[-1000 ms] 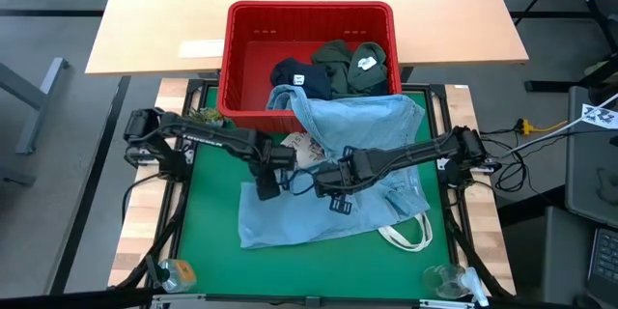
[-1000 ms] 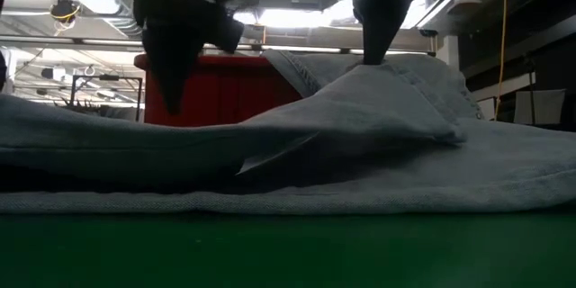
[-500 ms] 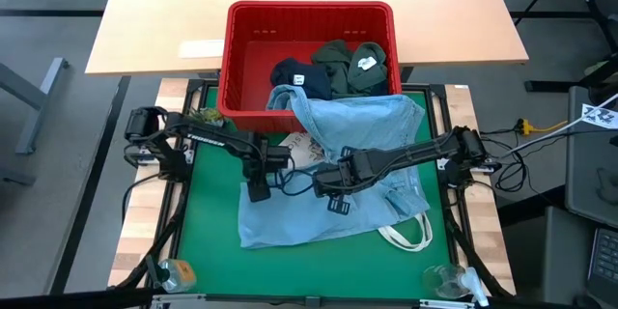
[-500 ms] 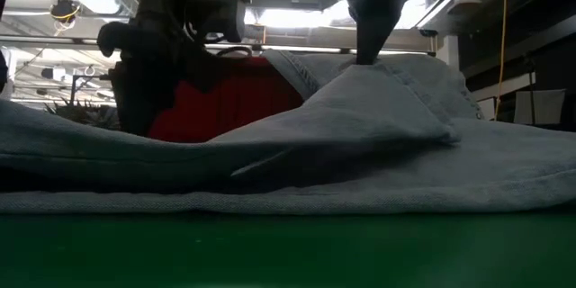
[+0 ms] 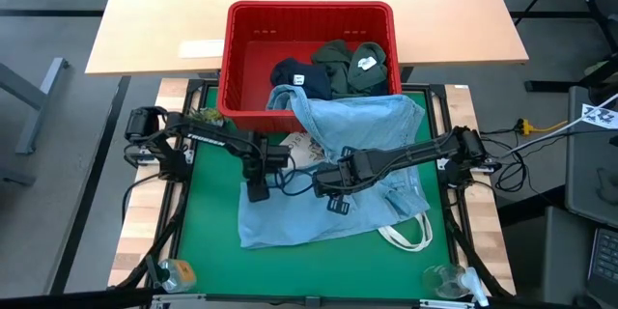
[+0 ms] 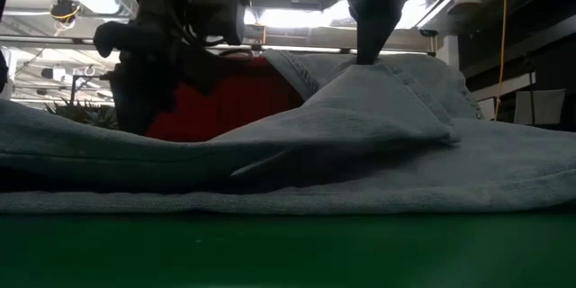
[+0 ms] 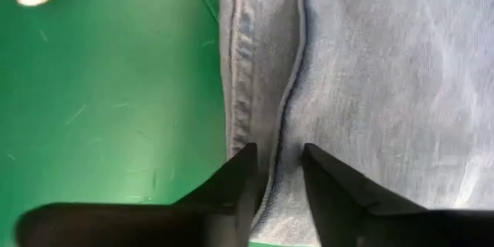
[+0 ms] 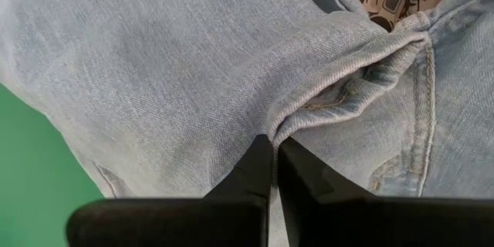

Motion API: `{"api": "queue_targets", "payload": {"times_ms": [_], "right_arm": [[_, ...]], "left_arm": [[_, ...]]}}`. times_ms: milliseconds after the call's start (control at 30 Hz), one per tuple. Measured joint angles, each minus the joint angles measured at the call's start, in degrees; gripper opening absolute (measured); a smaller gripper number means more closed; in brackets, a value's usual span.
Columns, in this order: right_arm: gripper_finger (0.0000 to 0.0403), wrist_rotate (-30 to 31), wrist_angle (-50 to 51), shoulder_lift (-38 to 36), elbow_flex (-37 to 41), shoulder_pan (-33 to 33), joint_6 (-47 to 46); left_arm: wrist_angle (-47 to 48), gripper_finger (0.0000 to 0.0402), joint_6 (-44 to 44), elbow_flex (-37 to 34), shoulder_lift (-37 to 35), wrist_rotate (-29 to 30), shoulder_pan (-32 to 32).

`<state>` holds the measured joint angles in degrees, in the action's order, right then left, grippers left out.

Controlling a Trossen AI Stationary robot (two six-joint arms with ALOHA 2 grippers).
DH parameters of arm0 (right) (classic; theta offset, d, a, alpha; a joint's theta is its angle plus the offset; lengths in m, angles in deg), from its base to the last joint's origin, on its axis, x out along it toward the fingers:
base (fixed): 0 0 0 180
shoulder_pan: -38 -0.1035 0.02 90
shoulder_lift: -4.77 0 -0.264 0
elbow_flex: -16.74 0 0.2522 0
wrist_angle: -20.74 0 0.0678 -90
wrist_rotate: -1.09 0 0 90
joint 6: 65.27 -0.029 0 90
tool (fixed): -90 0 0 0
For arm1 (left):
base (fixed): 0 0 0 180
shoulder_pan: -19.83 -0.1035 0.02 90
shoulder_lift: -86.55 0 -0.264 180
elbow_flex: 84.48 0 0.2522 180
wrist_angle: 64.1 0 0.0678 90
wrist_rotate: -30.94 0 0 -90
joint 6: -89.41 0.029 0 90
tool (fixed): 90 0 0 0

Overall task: Fold laundry
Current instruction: Fold the light blue pants

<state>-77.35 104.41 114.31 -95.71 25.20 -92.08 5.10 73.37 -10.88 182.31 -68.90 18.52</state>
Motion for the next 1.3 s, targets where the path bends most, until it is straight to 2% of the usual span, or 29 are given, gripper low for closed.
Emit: {"api": "queue_targets", "payload": {"times_ms": [100,167,400,667,900,1133,1300], "right_arm": [[0.0012,0.0,0.0,0.0,0.0,0.0,-0.1],[0.0012,0.2,0.0,0.0,0.0,0.0,-0.1],[0.0012,6.0,0.2,0.0,0.0,0.0,-1.9],[0.0012,6.5,0.0,1.0,0.0,0.0,-3.0],[0.0012,0.8,0.3,3.8,0.0,0.1,-2.9],[0.0012,1.6,1.7,4.2,0.0,0.1,-3.1],[0.0012,1.7,1.7,4.2,0.0,0.1,-3.0]], "left_arm": [[0.2,0.0026,0.1,0.0,0.0,-0.1,0.4],[1.2,0.0009,0.0,0.0,0.0,-0.2,0.4],[7.8,0.0003,-0.6,0.0,-0.7,-0.1,1.4],[16.2,0.0001,-5.2,0.0,-2.4,-0.1,6.2],[15.7,0.0001,-6.0,0.0,-2.4,2.9,9.9],[14.2,0.0002,-6.3,0.0,-2.4,9.2,12.4],[13.5,0.0031,-7.7,0.0,-2.4,11.2,13.5]]}}
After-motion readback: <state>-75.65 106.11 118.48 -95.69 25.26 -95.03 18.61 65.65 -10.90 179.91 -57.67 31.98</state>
